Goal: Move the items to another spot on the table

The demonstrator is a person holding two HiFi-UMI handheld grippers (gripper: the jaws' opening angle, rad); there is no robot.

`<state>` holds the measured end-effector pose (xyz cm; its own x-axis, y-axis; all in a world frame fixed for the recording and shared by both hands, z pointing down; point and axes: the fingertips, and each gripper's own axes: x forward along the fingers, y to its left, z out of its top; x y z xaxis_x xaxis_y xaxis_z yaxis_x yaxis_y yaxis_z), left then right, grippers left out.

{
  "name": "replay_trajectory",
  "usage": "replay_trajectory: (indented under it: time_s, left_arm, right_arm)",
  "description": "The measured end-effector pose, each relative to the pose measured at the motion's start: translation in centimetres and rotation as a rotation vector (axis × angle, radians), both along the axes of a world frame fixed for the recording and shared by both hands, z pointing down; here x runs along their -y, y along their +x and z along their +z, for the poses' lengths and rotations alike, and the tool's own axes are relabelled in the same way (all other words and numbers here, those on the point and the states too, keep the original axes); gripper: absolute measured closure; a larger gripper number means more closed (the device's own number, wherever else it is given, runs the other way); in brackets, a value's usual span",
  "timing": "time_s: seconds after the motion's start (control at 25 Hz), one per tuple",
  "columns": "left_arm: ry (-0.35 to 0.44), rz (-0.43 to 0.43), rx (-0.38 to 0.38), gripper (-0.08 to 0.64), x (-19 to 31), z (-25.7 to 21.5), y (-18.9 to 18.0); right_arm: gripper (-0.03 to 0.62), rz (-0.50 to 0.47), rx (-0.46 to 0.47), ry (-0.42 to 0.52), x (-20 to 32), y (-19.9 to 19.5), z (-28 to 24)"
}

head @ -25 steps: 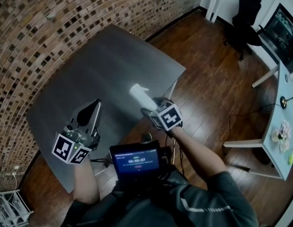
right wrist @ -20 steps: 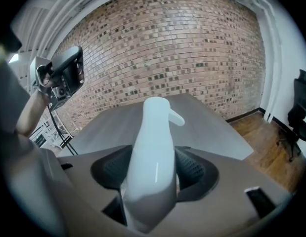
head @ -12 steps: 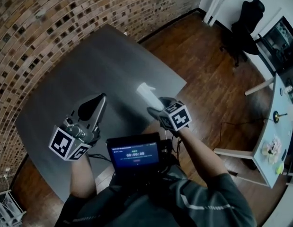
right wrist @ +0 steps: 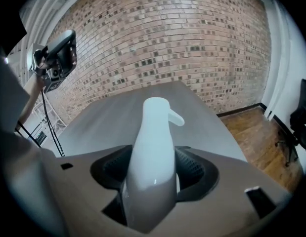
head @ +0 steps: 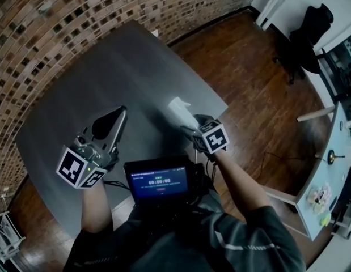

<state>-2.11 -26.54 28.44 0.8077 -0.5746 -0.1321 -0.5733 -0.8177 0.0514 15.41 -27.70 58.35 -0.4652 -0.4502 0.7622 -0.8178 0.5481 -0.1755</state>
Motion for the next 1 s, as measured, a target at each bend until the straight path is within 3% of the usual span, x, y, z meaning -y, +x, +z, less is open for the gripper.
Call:
replay_trajectory:
  time_s: [0.4, 1.0]
  left_arm:
    - [-0.024, -0.123, 0.06, 0.566, 3.4, -0.1, 2.5]
    - [-0.057, -0.155, 0.086, 0.566, 5.3, 0.8, 4.2]
  right_arm:
    - [0.314, -0.08, -0.004, -0.075, 2.6, 0.7, 4.5]
    - [0.313, -0.079, -0.03, -0.117, 3.4, 1.3, 8.3]
